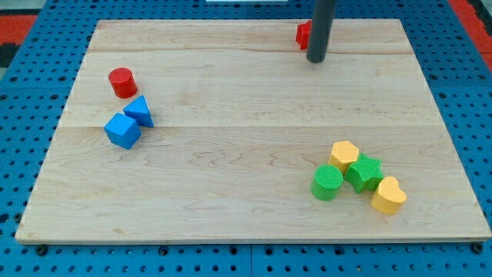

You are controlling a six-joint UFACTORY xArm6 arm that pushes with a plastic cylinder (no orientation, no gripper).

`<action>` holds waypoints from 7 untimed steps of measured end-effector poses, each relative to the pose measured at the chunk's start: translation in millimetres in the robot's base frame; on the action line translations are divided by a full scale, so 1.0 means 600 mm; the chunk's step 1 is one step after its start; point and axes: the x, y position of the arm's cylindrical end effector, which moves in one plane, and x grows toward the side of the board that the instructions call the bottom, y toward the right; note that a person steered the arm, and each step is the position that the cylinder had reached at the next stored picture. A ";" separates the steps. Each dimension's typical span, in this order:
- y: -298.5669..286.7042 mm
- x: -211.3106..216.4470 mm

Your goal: Move the red star to the top right side

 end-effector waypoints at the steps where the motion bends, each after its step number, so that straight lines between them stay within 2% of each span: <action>1: -0.086 -0.053; 2: -0.092 -0.107; 4: -0.018 -0.135; 6: 0.020 -0.124; 7: -0.017 -0.091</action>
